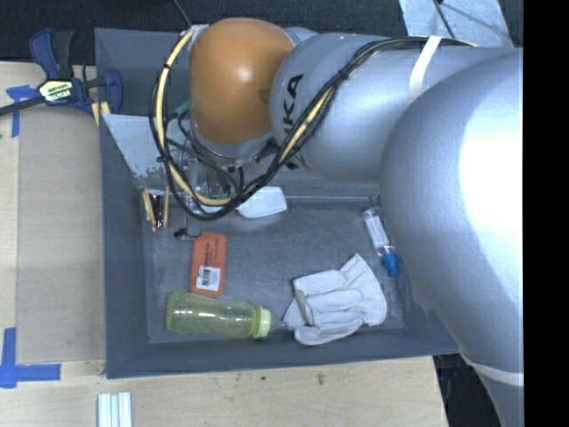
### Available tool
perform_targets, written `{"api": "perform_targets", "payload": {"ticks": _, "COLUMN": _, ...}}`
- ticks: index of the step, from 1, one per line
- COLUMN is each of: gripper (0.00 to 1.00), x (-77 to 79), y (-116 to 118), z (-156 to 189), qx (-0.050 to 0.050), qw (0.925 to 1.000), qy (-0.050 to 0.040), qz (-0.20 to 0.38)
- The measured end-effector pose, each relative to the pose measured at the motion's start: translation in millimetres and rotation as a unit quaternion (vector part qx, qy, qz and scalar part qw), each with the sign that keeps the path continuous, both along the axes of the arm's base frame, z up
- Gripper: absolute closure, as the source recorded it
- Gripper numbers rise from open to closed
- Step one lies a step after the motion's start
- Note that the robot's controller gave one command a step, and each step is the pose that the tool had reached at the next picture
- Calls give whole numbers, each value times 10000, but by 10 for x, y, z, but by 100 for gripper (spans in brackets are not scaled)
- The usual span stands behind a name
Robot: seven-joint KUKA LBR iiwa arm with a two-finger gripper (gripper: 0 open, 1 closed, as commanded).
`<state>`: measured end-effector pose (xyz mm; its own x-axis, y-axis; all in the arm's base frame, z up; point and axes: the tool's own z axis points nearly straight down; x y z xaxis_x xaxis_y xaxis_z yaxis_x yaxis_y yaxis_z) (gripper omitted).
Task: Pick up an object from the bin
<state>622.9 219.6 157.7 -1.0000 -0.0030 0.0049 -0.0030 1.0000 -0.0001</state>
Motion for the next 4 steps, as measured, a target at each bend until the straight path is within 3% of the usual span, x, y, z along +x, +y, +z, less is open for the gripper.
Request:
{"api": "perform_targets", "payload": {"ticks": 1, "gripper": 0, "x": 17, "y": -10, "z": 56, "qx": 8, "qw": 10000, "qy": -37, "qz": -13}}
{"api": "perform_targets", "payload": {"ticks": 2, "gripper": 0, "x": -113, "y": -511, "z": -489, "qx": 15, "qw": 9996, "qy": -63, "qz": 271}}
{"api": "perform_targets", "payload": {"ticks": 3, "gripper": 0, "x": -452, "y": -742, "z": -753, "qx": -13, "qw": 9990, "qy": -44, "qz": 439}}
{"api": "perform_targets", "payload": {"ticks": 4, "gripper": 100, "x": -419, "y": -619, "z": -852, "qx": 11, "qw": 9940, "qy": -74, "qz": 1087}}
